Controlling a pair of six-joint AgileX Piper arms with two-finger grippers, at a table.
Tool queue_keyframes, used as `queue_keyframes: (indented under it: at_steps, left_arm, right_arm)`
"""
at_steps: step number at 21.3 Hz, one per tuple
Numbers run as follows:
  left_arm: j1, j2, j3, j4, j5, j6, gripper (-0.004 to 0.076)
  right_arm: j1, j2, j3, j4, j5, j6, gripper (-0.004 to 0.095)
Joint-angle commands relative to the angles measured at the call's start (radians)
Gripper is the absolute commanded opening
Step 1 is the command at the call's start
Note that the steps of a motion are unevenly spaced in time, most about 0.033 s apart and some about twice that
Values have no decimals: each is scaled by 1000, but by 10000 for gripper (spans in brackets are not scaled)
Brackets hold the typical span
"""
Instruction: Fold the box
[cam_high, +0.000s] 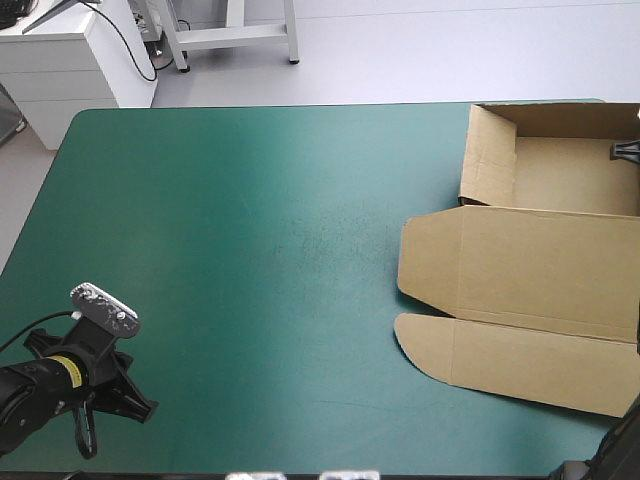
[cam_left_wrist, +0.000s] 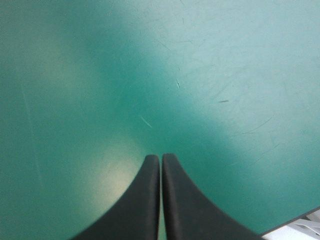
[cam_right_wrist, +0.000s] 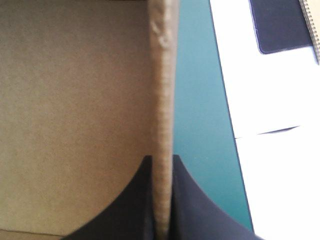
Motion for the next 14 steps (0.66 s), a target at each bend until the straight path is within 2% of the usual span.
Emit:
queue_keyframes:
  at_steps: [1, 2, 4, 6, 7, 8, 9, 10, 14]
  left_arm:
    - [-2, -1, -21, 21, -4, -2, -8]
    - [-2, -1, -21, 21, -4, -2, -8]
    - [-2, -1, -21, 25, -4, -2, -8]
    - [-2, -1, -21, 27, -4, -2, -8]
    - [-2, -1, -21, 27, -4, -2, -8]
    - [-2, -1, -21, 27, -4, -2, -8]
    - [-2, -1, -21, 27, -4, -2, -8]
    - [-2, -1, -21, 27, -4, -2, -8]
    - [-2, -1, -21, 27, -4, -2, -8]
  right_arm:
    - [-78, -30, -34, 50, -19, -8, -17]
    - [-90, -25, -34, 56, -19, -6, -7]
    - [-100, -11, -30, 44, -23, -1, 97]
    - [-101, 0, -30, 42, -36, -1, 325]
    - [-101, 2, -30, 41, -41, 3, 500]
    - [-101, 2, -30, 39, -45, 13, 563]
    - [-101, 2, -30, 34, -63, 17, 679]
    - [-101, 2, -30, 28, -67, 19, 713]
    - [-101, 2, -30, 10, -72, 43, 713]
